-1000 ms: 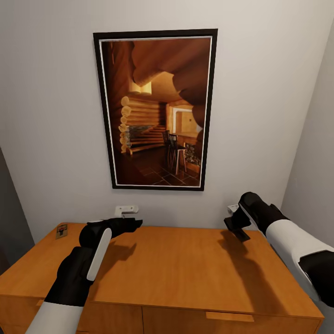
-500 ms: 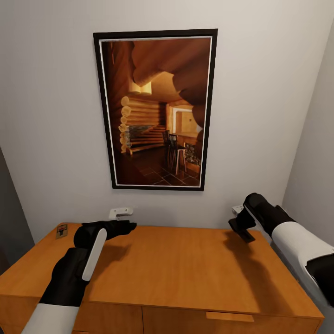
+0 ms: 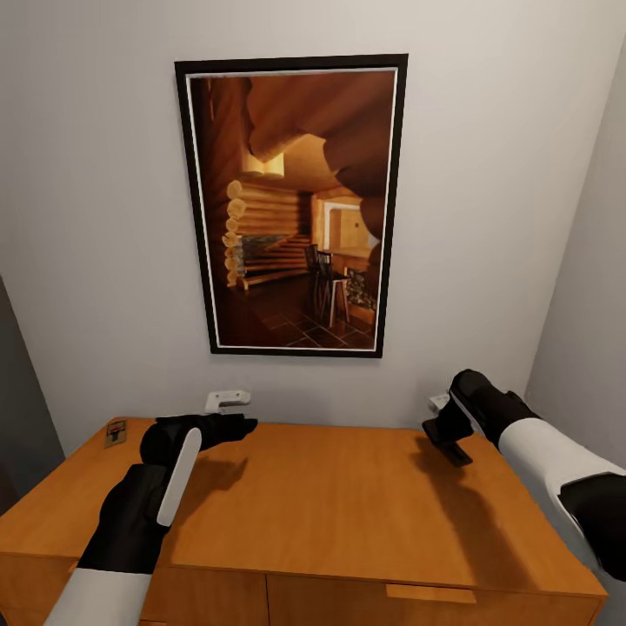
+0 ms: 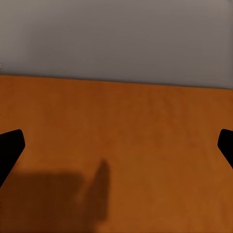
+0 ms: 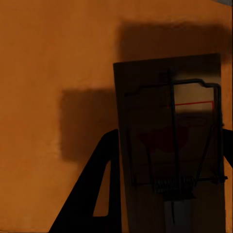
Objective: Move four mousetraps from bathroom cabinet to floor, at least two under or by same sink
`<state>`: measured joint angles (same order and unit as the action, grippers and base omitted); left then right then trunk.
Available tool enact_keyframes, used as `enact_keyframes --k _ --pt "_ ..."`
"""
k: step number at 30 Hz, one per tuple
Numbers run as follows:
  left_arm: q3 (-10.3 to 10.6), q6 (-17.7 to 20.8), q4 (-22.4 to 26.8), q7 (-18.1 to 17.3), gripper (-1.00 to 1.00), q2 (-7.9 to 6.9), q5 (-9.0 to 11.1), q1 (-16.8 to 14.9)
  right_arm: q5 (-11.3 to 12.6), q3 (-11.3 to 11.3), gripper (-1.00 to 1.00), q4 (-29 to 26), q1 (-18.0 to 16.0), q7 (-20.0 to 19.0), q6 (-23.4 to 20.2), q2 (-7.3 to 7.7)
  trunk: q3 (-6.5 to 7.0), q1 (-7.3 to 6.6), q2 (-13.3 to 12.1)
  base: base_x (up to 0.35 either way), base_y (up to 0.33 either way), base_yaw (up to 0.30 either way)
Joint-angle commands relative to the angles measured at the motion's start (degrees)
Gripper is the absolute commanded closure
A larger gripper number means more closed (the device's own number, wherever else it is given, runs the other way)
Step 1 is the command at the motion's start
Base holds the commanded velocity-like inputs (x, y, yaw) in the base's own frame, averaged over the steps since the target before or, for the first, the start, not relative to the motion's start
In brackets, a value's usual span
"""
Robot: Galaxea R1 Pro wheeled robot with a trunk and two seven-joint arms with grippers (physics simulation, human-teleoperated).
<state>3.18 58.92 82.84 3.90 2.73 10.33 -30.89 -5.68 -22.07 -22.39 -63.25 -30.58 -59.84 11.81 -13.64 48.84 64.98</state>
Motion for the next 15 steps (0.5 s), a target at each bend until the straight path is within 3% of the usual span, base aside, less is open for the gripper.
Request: enact_keyframes --k 1,15 --pt "0.0 0.2 0.0 0.4 -1.0 0.0 0.5 -0.1 -0.5 -0.2 1.0 0.2 -0.1 -0.9 -0.2 0.38 -0.08 0.01 0.1 0.0 0.0 0.0" --pt "0.0 0.2 0.0 0.5 -1.0 0.05 0.5 -0.1 -0.3 -0.4 1.0 -3.0 0.0 -5.0 -0.2 4.94 -0.08 0.01 0.1 0.0 0.0 0.0"
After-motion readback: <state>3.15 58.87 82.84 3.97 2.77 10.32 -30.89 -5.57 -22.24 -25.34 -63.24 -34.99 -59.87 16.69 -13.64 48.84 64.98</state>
